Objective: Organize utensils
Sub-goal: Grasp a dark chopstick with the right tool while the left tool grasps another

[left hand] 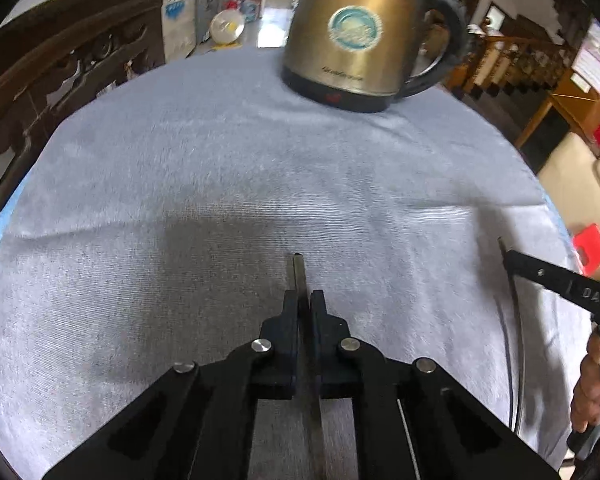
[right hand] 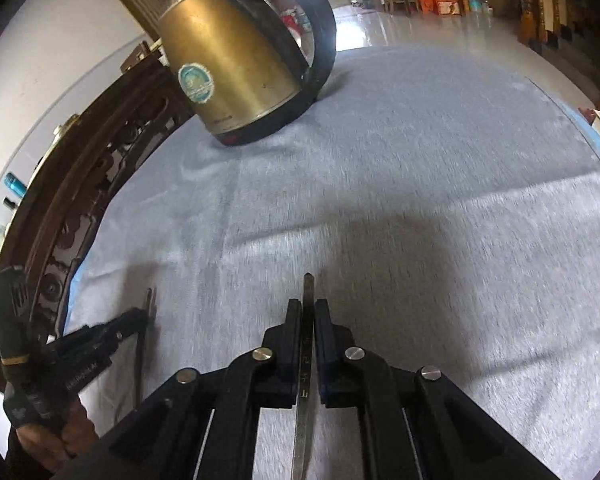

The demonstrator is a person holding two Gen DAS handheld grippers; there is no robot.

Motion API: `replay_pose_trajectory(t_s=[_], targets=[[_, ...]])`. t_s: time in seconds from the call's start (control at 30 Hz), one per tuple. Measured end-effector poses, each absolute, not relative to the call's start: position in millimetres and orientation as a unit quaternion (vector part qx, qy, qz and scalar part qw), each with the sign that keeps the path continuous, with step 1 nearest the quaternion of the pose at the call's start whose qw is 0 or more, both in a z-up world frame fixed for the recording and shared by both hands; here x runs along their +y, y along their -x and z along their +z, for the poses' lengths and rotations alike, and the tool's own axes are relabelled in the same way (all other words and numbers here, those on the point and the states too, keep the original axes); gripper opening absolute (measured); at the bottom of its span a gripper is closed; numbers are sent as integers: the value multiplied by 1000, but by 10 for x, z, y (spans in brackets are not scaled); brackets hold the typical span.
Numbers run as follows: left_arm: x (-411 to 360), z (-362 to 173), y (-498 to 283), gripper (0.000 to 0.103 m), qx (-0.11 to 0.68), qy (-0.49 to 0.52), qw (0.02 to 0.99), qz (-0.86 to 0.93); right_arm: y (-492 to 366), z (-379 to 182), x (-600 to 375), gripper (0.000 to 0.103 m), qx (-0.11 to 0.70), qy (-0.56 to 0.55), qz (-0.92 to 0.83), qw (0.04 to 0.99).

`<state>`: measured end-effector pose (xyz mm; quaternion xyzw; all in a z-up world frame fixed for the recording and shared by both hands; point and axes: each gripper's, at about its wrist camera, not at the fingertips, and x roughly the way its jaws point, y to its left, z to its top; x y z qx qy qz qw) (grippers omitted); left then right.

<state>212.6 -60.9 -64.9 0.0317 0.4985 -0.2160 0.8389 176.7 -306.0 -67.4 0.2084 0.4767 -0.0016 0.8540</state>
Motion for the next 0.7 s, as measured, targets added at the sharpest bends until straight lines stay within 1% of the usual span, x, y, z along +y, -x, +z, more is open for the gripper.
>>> replay_pose_trajectory(t_s=[0.07, 0.17, 0.3, 0.37, 0.47, 0.53, 0.6, 0.7], targets=[[-571, -604, -2057, 6, 493, -44, 838, -228, -1701, -670, -3030, 7, 489, -189, -5, 851], [-551, -604, -2044, 6, 502, -61, 830, -235, -1659, -745, -2955, 7, 532, -141, -19, 835], [-502, -710, -2063, 6, 529, -67, 813, -234, -1615, -755, -2914, 7, 551, -120, -21, 825], [-496, -727, -2051, 6, 531, -65, 812, -233, -1631, -742, -2904, 7, 567, -121, -27, 814], [-480, -759, -2101, 6, 546, -49, 805, -228, -1661, -725, -2898, 9, 583, -117, -30, 803], [-483, -762, -2125, 14, 553, -39, 800, -231, -1684, -719, -2905, 9, 593, -114, -31, 797], [-517, -769, -2136, 19, 551, -43, 801, -232, -1712, -717, -2884, 9, 597, -108, -33, 794], [-590, -764, -2150, 21, 543, -59, 806, -227, -1729, -703, -2828, 9, 591, -95, -42, 800]])
